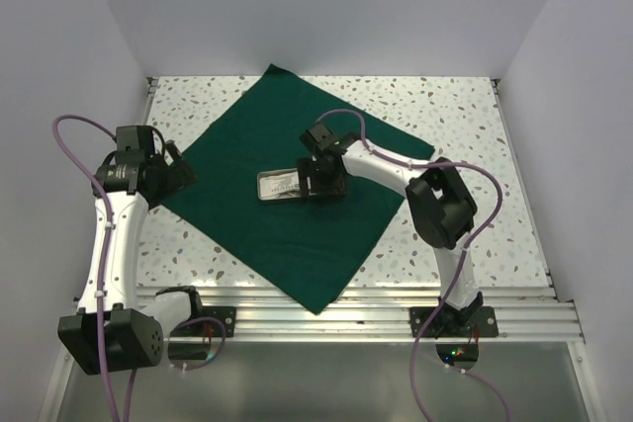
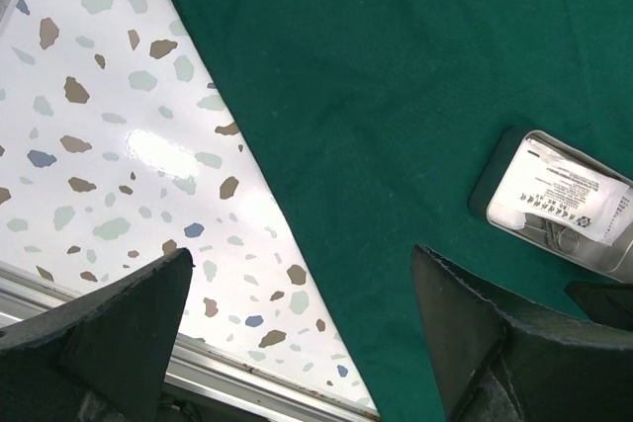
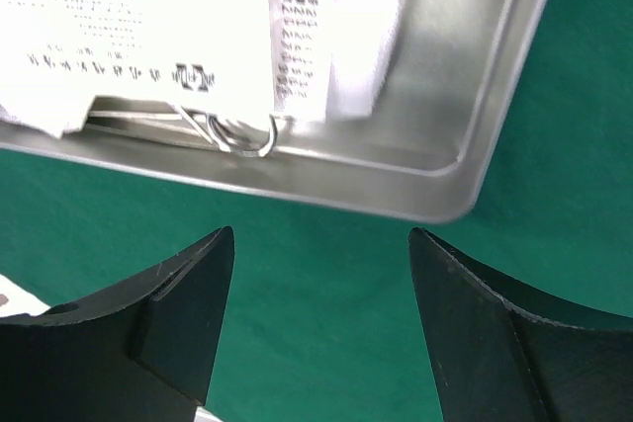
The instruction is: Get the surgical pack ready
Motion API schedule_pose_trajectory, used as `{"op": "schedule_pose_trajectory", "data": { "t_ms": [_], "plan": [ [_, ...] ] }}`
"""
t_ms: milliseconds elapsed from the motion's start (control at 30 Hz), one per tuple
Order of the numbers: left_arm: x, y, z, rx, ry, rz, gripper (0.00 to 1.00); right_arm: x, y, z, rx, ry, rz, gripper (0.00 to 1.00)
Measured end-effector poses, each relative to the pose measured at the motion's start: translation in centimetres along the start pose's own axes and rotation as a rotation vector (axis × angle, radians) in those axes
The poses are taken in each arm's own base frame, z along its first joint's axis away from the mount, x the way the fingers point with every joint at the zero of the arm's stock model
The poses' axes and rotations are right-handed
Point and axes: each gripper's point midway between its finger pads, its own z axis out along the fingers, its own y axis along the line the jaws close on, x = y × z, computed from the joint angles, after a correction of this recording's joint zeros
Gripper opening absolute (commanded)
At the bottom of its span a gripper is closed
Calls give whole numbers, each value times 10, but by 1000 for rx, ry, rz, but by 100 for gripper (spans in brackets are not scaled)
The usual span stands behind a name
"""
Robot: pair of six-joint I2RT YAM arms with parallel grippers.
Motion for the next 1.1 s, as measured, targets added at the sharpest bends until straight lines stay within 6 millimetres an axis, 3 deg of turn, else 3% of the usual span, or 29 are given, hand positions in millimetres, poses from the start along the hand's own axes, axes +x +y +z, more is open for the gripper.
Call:
{"op": "schedule_pose_trajectory", "data": {
  "t_ms": [300, 767, 1100],
  "plan": [
    [1, -1, 0, 4, 2, 0, 95, 5, 5, 21, -10, 42, 36, 75],
    [3, -2, -2, 11, 10, -23, 95, -16, 22, 28, -39, 11, 75, 75],
    [3, -3, -2, 15, 12, -23, 95, -15, 27, 28, -72, -5, 162, 74]
  ]
}}
